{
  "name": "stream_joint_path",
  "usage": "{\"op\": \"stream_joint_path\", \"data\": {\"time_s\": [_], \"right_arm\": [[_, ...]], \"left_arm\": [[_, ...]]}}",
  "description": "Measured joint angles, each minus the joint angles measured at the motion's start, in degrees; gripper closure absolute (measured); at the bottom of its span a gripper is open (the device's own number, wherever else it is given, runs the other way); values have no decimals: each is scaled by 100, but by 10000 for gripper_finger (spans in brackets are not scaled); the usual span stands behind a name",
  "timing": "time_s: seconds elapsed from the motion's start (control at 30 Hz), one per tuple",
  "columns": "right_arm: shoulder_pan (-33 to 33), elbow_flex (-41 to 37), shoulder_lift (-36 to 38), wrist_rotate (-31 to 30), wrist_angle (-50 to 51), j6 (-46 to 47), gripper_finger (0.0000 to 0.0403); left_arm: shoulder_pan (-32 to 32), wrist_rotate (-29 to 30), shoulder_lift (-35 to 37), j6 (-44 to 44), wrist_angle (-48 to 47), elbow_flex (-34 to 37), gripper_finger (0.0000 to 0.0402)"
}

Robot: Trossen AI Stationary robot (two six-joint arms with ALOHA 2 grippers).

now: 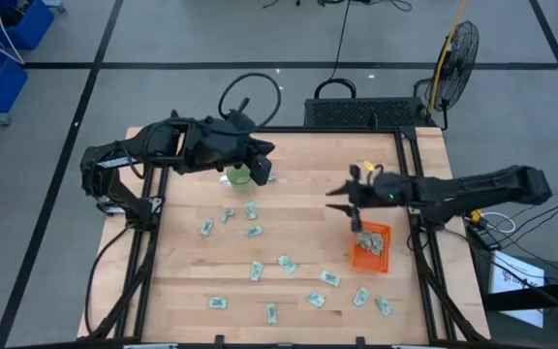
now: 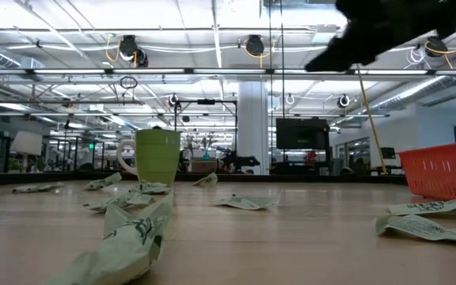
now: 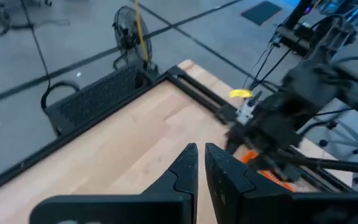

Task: Pick and place Stevia / Truvia into bins
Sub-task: Put the stevia packet into the orange basket

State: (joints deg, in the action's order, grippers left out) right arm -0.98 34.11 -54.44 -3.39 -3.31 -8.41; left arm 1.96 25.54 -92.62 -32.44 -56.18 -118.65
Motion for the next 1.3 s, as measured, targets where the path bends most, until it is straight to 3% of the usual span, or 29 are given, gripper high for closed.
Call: {"op": "stream_joint_path", "data": {"time_s": [0.2,0.27,0.47,0.63,0.87,1.07,1.17,1.3], "right_arm": [[-1227,10,-1653,1849,-1743,358,251],[-1403,185,-2402,2153,-1958,332,248],[-1471,1544,-4390,2006,-1991,-155,245],[-1535,2531,-5339,727,-1643,-174,245],[-1805,3053,-6090,950,-1621,-305,245],[-1886,3115,-6554,722,-1854,-373,249],[-1881,3117,-6552,640,-1797,-407,277],[-1879,3115,-6510,640,-1797,-240,353]], "left_arm": [[-17,26,0,57,402,0,364],[-17,35,0,68,522,0,364],[-79,55,0,244,966,0,364],[-81,61,0,360,984,0,364],[-69,-1,0,368,965,0,364],[-66,-7,-1,380,883,0,364],[-66,-11,0,427,815,0,364],[-66,-68,0,428,631,0,364]]}}
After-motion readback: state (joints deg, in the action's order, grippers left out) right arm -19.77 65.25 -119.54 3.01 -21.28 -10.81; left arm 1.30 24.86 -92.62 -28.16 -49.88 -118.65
